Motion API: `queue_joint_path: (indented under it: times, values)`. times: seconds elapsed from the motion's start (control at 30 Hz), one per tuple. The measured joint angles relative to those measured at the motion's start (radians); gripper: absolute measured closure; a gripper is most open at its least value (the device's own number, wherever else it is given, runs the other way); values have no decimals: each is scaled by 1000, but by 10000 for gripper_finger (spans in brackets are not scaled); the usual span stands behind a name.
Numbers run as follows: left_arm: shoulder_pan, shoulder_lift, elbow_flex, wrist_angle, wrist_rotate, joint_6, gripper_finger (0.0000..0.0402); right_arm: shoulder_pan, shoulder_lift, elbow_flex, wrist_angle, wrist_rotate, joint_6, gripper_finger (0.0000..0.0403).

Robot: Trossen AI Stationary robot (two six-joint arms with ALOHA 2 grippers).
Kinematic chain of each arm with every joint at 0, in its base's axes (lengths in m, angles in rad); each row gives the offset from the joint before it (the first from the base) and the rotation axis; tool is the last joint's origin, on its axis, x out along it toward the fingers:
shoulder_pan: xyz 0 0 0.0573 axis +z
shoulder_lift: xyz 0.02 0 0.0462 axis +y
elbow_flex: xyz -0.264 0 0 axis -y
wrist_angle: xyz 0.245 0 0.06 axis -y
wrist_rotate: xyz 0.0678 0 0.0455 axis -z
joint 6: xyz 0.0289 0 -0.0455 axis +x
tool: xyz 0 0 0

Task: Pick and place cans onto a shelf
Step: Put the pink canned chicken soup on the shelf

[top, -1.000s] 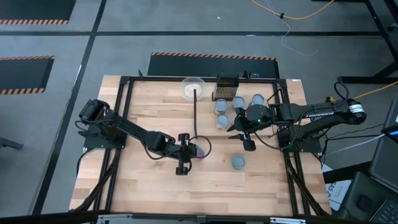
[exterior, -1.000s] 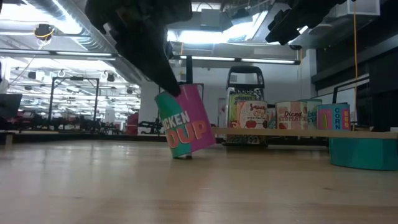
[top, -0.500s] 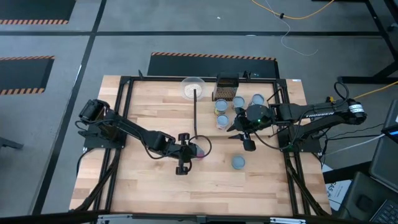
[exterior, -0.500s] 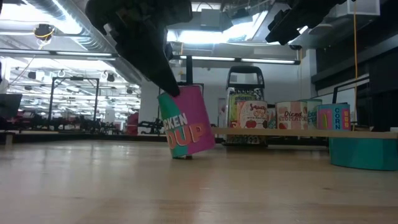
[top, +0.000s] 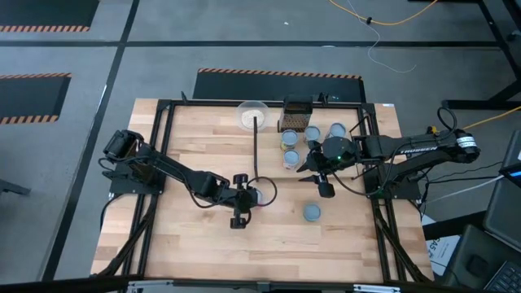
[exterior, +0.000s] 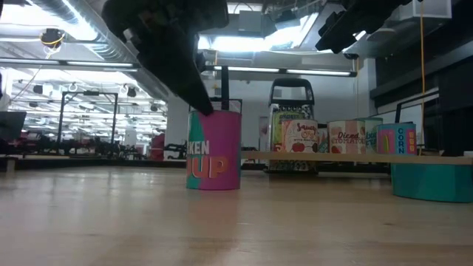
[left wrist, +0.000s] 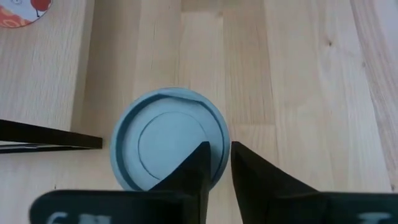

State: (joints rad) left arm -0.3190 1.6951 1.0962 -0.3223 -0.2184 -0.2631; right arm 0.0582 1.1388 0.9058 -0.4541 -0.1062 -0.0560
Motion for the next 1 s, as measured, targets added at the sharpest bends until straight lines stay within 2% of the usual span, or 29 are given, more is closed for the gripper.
queue_joint_path:
  times: [0.4,0.6,0.8,1.0]
  values:
    - [3,-27,-1,111,-14,4,332,13,8,0,13,-31,5,251]
    - [7,-91,-1,99,-141,12,336,80,81,-1,125,-47,52,251]
    - [11,-168,-1,-26,-217,11,350,140,210,-2,281,-46,52,251]
    - [12,-162,-1,-185,-275,-37,367,166,353,-2,398,-45,52,251]
